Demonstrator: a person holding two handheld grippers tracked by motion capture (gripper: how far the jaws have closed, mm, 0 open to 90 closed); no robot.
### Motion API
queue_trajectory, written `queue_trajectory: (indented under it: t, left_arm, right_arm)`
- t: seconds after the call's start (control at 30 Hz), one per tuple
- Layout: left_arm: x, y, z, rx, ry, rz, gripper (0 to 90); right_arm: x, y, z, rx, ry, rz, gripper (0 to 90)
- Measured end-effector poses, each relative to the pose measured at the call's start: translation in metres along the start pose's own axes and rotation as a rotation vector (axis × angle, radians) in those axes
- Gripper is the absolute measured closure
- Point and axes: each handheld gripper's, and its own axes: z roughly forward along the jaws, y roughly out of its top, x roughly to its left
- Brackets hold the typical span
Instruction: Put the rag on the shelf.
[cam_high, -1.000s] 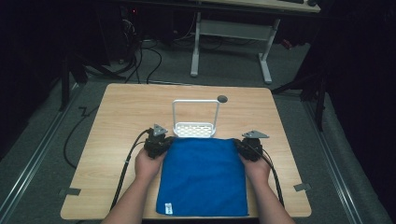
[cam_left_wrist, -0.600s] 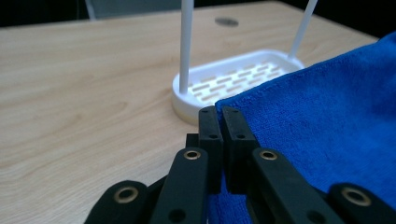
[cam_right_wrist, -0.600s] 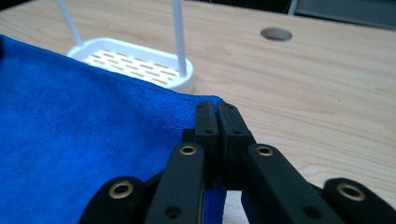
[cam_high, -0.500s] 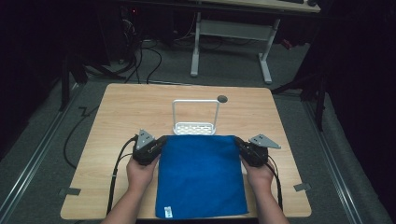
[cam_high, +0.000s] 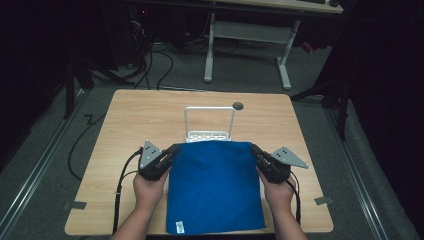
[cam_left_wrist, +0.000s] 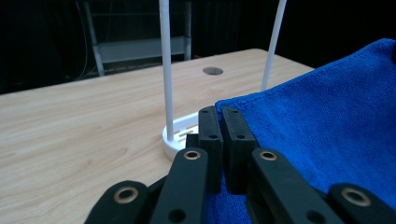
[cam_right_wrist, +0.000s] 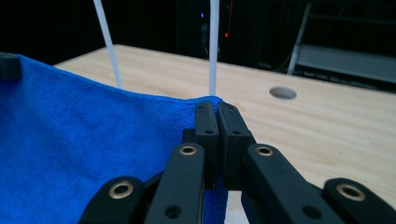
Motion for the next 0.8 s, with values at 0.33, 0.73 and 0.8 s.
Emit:
queue_trajectory:
  t: [0.33, 0.73, 0.8]
  left_arm:
    - [-0.006, 0.022, -0.025, -0.11, 0.017, 0.021, 87.9]
    - [-0.01, 0.056, -0.04, -0.242, 0.041, 0.056, 87.9]
    - [-0.009, 0.062, -0.041, -0.253, 0.043, 0.064, 87.9]
  right_arm:
    - [0.006, 0.02, -0.018, -0.09, 0.012, -0.013, 88.1]
    - [0.022, 0.06, -0.034, -0.222, 0.027, -0.06, 88.1]
    - [0.023, 0.066, -0.034, -0.239, 0.025, -0.066, 88.2]
